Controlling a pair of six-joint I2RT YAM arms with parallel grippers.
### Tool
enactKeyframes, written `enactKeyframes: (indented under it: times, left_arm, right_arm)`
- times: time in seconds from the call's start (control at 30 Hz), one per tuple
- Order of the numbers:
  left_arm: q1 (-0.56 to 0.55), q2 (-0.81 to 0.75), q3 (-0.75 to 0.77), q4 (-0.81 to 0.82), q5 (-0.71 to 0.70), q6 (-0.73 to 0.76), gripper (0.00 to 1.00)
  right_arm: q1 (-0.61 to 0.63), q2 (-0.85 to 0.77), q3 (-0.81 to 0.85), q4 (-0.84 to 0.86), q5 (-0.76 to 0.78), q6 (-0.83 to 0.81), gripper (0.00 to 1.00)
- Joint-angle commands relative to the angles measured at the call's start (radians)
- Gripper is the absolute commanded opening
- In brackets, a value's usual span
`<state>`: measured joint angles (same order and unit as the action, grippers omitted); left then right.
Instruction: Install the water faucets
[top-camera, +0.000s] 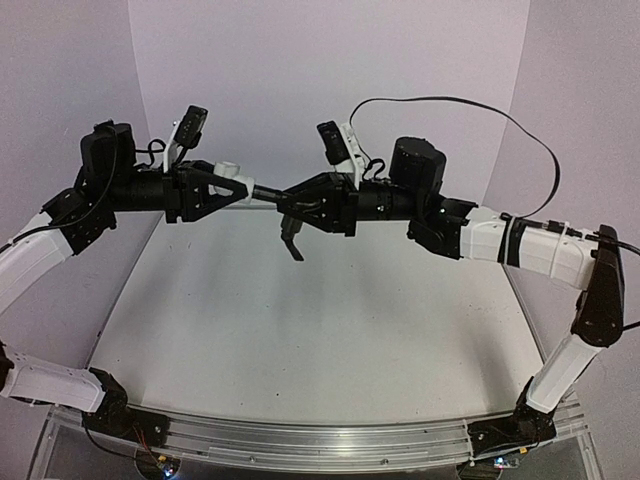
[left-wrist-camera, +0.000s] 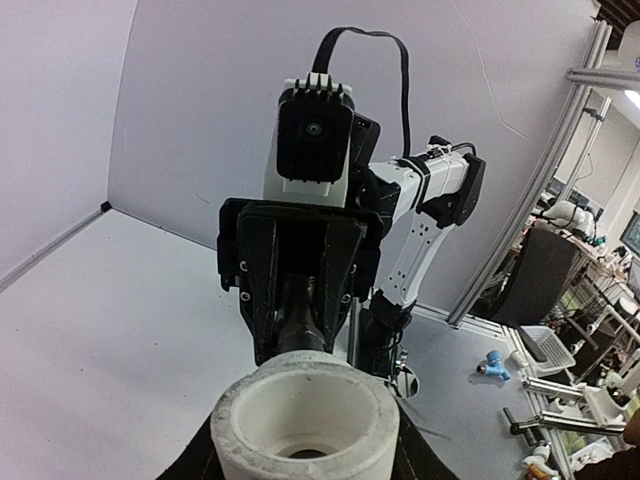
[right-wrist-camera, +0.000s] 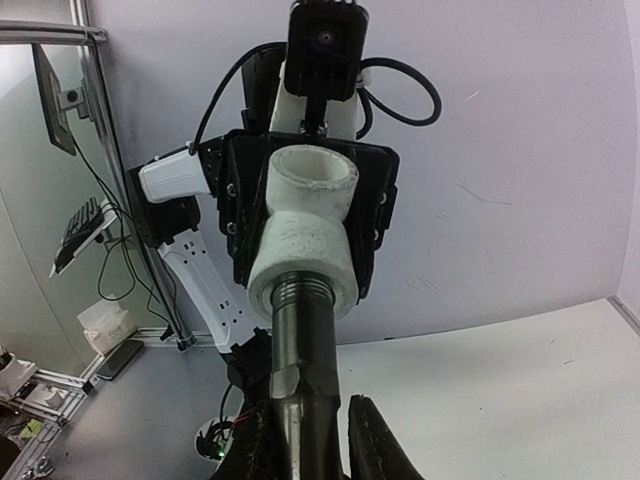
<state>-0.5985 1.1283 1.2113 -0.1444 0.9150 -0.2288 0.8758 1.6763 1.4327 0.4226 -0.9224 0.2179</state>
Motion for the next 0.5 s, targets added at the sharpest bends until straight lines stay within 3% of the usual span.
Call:
enactKeyframes:
  times: [0.0,0.47]
  left_arm:
    - [-0.030,0.031,0.012,-0.177,0.044,0.246,0.00]
    - [-0.030,0.055,0.030,-0.247,0.134,0.817,0.00]
  right_arm:
    - [0.021,0.029,0.129,0.153,-0.002,0.135,0.00]
    - [-0.016,0.165,0.320,0.146,-0.148,0.485,0.00]
